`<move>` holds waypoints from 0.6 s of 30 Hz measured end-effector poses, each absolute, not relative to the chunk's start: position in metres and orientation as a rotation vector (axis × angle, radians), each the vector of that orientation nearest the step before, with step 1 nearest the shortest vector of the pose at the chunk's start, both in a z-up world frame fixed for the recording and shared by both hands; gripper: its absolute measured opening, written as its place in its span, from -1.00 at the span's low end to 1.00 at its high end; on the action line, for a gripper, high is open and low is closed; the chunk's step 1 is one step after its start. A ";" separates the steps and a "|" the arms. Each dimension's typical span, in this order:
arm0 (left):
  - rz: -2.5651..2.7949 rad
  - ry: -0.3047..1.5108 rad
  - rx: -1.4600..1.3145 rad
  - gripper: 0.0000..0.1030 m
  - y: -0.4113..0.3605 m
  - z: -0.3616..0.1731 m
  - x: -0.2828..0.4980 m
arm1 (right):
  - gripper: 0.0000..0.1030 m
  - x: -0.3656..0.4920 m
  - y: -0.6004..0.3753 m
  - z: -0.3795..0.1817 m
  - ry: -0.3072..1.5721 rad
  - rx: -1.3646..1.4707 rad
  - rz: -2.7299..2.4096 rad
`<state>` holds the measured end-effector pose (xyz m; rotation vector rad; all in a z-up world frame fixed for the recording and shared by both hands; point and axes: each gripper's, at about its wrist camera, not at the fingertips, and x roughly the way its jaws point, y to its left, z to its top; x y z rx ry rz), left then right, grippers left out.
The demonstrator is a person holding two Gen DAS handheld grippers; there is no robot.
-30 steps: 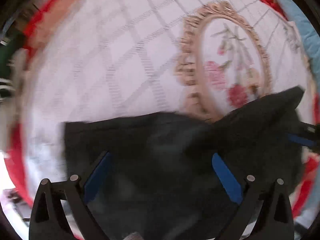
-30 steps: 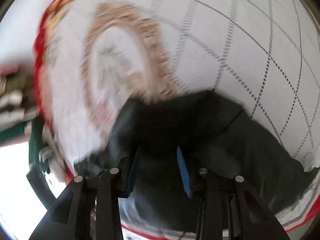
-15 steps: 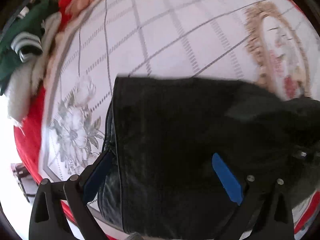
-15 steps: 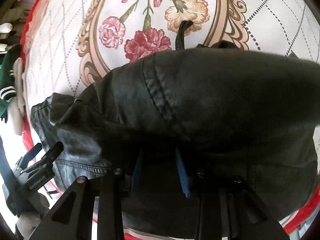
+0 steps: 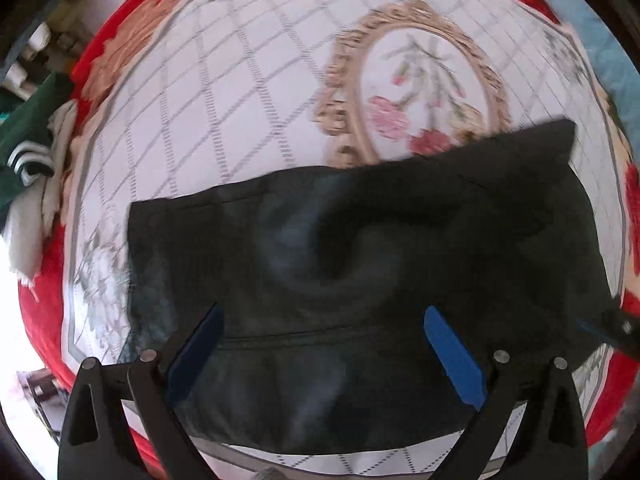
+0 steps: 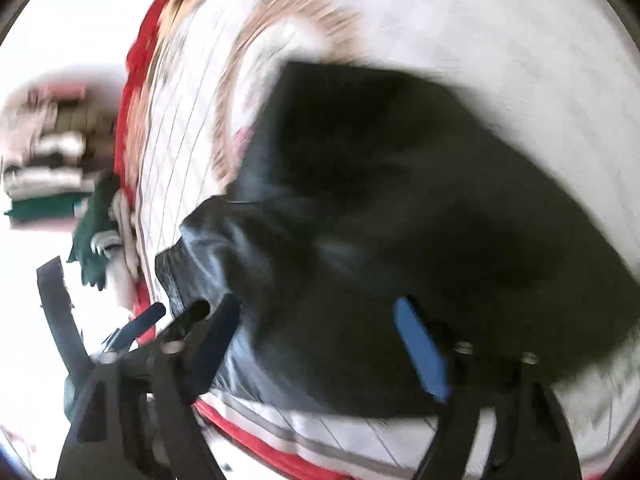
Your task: Fold large clothes
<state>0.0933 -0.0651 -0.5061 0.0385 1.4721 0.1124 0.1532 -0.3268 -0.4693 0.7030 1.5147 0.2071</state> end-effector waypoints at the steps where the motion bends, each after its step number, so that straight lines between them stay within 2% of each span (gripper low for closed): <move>1: 0.104 1.476 0.048 1.00 -0.080 -0.508 0.093 | 0.19 0.133 -0.351 -0.477 1.506 0.768 0.159; 3: 0.098 1.470 0.083 1.00 -0.096 -0.514 0.096 | 0.23 0.104 -0.391 -0.487 1.493 0.895 0.100; 6: 0.084 1.483 0.106 1.00 -0.104 -0.533 0.102 | 0.73 0.063 -0.430 -0.519 1.399 1.039 0.012; 9: 0.075 1.512 0.106 1.00 -0.104 -0.547 0.107 | 0.73 0.056 -0.445 -0.551 1.346 1.125 0.057; 14: 0.051 1.528 0.054 1.00 -0.093 -0.557 0.109 | 0.73 0.077 -0.445 -0.583 1.104 1.341 0.219; 18: 0.041 1.527 0.069 1.00 -0.086 -0.564 0.113 | 0.74 0.103 -0.420 -0.590 1.039 1.337 0.295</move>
